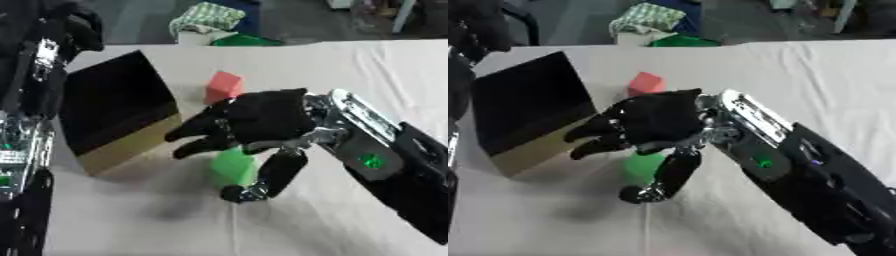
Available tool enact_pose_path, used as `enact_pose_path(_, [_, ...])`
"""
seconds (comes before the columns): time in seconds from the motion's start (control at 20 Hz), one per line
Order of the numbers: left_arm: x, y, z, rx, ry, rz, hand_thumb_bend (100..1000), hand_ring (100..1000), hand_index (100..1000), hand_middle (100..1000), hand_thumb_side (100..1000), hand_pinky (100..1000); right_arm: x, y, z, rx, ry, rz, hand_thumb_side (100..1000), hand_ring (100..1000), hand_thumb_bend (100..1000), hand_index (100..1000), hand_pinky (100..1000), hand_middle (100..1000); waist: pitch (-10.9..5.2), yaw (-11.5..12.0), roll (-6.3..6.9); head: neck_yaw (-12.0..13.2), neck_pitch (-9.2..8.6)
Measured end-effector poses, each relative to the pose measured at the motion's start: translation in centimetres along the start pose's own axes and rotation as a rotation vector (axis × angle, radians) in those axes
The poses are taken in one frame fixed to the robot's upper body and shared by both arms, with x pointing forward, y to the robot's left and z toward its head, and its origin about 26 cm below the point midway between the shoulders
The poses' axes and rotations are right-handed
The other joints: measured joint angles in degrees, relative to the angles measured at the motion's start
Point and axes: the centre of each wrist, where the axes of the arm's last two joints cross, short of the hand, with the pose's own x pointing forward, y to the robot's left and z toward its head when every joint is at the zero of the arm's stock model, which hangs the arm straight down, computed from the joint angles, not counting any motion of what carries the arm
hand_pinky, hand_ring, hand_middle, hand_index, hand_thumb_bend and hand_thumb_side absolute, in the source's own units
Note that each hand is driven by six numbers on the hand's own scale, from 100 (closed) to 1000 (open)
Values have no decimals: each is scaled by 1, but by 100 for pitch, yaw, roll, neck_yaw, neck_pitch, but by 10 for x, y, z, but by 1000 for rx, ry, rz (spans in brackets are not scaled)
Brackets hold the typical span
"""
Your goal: Pick up objects on the table and place them in the box.
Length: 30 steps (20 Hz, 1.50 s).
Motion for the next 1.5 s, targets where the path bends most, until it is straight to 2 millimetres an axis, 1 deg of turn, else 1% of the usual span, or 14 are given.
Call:
enact_pose_path(0.1, [0, 0, 0, -2, 0, 0, 100, 583, 875, 580, 754, 708, 2, 4, -2, 15, -3, 18, 524, 947, 288, 981, 828, 1000, 0, 1, -2, -4, -1])
enact_pose_path(0.15, [0, -1, 0, -3, -1, 1, 100, 583, 875, 580, 754, 708, 3, 5, -2, 21, -4, 28, 504, 948, 312, 980, 826, 1000, 0, 3, -2, -5, -2])
enact_pose_path(0.2, [0, -1, 0, -4, -1, 1, 100, 583, 875, 580, 754, 708, 4, 7, -3, 28, -5, 37, 530, 948, 295, 980, 826, 1000, 0, 5, -2, -6, -2])
enact_pose_path(0.35, [0, -1, -1, -5, -2, 1, 100, 583, 875, 580, 754, 708, 5, 10, -6, 47, -7, 67, 532, 950, 294, 978, 825, 1000, 0, 15, -2, -12, -3])
enact_pose_path(0.5, [1, -1, -2, -7, -5, 1, 100, 583, 876, 580, 753, 708, 3, 18, -7, 76, -1, 83, 530, 950, 292, 978, 826, 1000, 0, 40, -3, -26, -10])
enact_pose_path(0.55, [1, -1, -2, -7, -6, 1, 100, 583, 876, 579, 748, 708, 2, 21, -7, 86, 3, 87, 514, 950, 301, 978, 826, 1000, 0, 42, -3, -27, -23])
enact_pose_path(0.6, [1, -1, -2, -7, -7, 1, 100, 582, 876, 579, 753, 708, 2, 23, -8, 95, 5, 92, 528, 950, 288, 978, 826, 1000, 1, 43, -2, -28, -24])
enact_pose_path(0.7, [1, -1, -3, -9, -9, 0, 100, 582, 876, 579, 752, 708, 0, 27, -10, 111, 6, 102, 527, 949, 285, 977, 825, 1000, 2, 54, -2, -31, -24])
enact_pose_path(0.75, [1, -1, -3, -9, -9, 0, 100, 582, 876, 579, 752, 708, -1, 30, -11, 119, 6, 108, 512, 949, 291, 977, 826, 1000, 4, 57, -2, -31, -25])
enact_pose_path(0.8, [1, -1, -3, -9, -9, 0, 100, 582, 876, 579, 753, 708, -1, 32, -12, 126, 6, 113, 524, 949, 279, 977, 826, 1000, 5, 61, -2, -31, -25])
enact_pose_path(1.25, [1, -1, -3, -11, -11, 0, 100, 581, 877, 578, 753, 708, -5, 56, -15, 203, -7, 164, 503, 940, 238, 975, 825, 1000, 12, 74, -1, -32, -29])
enact_pose_path(1.35, [1, -1, -3, -11, -11, 0, 100, 581, 877, 578, 753, 707, -6, 61, -15, 225, -16, 187, 489, 938, 208, 976, 825, 996, 14, 74, -1, -32, -33])
enact_pose_path(1.4, [1, -1, -3, -11, -11, 0, 100, 581, 877, 578, 752, 707, -7, 64, -16, 234, -22, 197, 490, 937, 216, 976, 825, 994, 14, 74, -1, -32, -33])
enact_pose_path(1.5, [1, -1, -3, -11, -11, 0, 100, 581, 877, 578, 753, 707, -7, 69, -17, 251, -36, 212, 484, 934, 203, 976, 825, 992, 15, 78, 1, -32, -35])
